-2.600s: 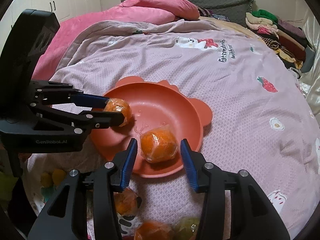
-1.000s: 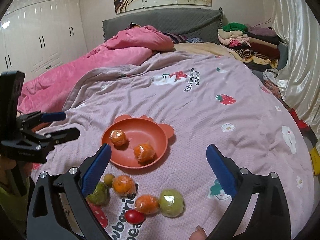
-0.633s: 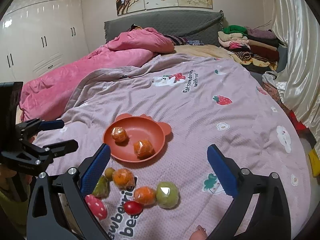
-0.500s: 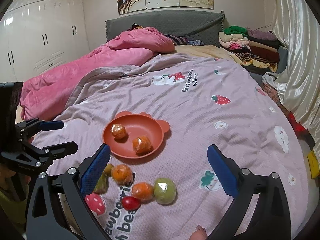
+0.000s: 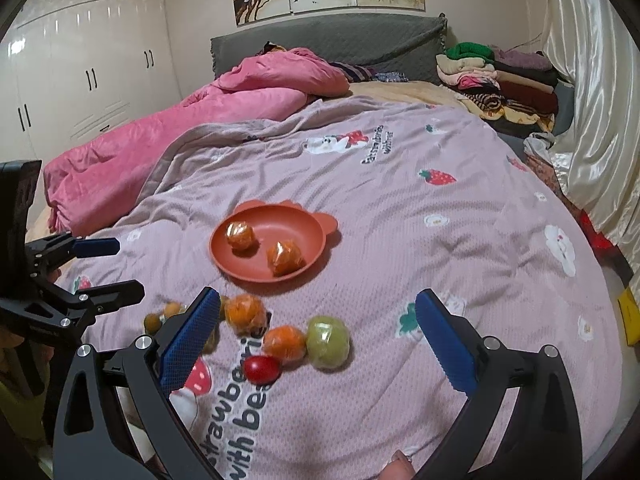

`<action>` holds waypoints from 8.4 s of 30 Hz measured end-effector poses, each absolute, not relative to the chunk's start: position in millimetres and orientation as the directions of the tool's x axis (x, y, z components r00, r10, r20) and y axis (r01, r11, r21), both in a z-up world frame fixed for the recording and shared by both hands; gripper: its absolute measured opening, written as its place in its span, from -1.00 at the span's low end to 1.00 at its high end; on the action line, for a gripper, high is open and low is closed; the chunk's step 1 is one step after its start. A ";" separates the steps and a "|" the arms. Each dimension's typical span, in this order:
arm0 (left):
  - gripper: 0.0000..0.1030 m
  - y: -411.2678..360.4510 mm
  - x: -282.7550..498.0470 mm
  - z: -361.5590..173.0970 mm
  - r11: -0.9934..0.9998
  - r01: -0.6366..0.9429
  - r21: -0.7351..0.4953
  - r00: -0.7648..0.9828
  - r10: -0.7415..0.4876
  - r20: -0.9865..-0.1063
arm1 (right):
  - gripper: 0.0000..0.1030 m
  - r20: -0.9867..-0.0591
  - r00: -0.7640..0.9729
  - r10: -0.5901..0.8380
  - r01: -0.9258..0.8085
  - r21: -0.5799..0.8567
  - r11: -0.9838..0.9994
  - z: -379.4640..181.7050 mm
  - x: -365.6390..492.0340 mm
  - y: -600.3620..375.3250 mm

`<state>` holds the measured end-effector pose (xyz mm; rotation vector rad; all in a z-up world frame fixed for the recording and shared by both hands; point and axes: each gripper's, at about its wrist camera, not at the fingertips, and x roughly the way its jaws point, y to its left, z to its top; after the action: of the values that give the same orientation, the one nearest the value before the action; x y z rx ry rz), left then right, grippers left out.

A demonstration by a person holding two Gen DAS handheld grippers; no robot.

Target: Organize fruits

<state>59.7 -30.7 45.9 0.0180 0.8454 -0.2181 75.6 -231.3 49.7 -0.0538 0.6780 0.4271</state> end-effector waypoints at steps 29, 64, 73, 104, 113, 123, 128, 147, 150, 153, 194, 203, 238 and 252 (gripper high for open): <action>0.18 -48.9 37.1 1.2 0.945 0.273 -0.180 0.497 -0.299 -0.815 | 0.90 -0.705 0.605 0.370 -0.428 0.105 0.898 -1.1 41.6 -233.9; -0.24 -52.6 91.2 -40.5 0.955 0.260 -0.142 0.458 -0.251 -0.853 | 0.02 -0.762 0.534 0.368 -0.465 0.099 0.880 -49.8 63.9 -193.1; -0.24 -53.0 92.8 -41.5 0.954 0.260 -0.147 0.444 -0.253 -0.859 | -0.05 -0.775 0.492 0.397 -0.480 0.139 0.866 -56.8 82.3 -179.3; -0.22 -49.2 94.1 -41.7 0.946 0.272 -0.176 0.447 -0.286 -0.848 | -0.19 -0.767 0.501 0.401 -0.511 0.112 0.853 -59.8 78.6 -172.3; -0.19 -51.9 96.3 -42.4 0.946 0.276 -0.172 0.445 -0.284 -0.849 | -0.36 -0.743 0.509 0.434 -0.530 0.126 0.839 -64.4 85.4 -169.9; -0.19 -62.3 98.9 -45.1 0.952 0.291 -0.098 0.451 -0.227 -0.863 | -0.38 -0.722 0.520 0.456 -0.520 0.157 0.840 -53.3 78.8 -187.0; -0.29 -69.3 100.6 -47.2 0.952 0.303 -0.050 0.466 -0.193 -0.863 | -0.38 -0.712 0.531 0.459 -0.500 0.174 0.848 -47.1 76.9 -199.9; -0.29 -36.5 105.2 3.1 0.933 0.297 -0.204 0.519 -0.337 -0.785 | -0.38 -0.657 0.607 0.446 -0.458 0.169 0.873 -9.7 100.1 -221.3; -0.29 -31.8 115.5 6.8 0.935 0.292 -0.199 0.526 -0.331 -0.783 | -0.38 -0.650 0.616 0.444 -0.458 0.163 0.874 -3.9 106.1 -219.6; -0.29 -27.2 126.7 7.9 0.938 0.290 -0.193 0.529 -0.325 -0.784 | -0.38 -0.645 0.622 0.443 -0.461 0.156 0.874 1.1 112.0 -217.3; -0.29 -34.3 192.0 -15.5 0.920 0.353 -0.170 0.483 -0.334 -0.809 | -0.38 -0.702 0.557 0.443 -0.516 0.126 0.848 4.3 217.8 -160.3; -0.29 -31.6 194.5 -16.0 0.925 0.344 -0.160 0.489 -0.322 -0.811 | -0.38 -0.732 0.524 0.436 -0.527 0.124 0.841 -8.2 230.4 -152.3; -0.26 -29.2 193.1 -16.4 0.928 0.334 -0.162 0.490 -0.318 -0.811 | -0.36 -0.770 0.488 0.410 -0.537 0.105 0.837 -20.3 242.9 -138.2; -0.14 -28.7 187.2 -5.3 0.926 0.341 -0.163 0.506 -0.327 -0.798 | -0.11 -0.733 0.531 0.424 -0.520 0.114 0.847 1.4 230.4 -153.1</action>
<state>187.2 -28.7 -5.3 0.0163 0.9591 -0.4028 230.4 -153.1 1.4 -0.1240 0.8392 0.5650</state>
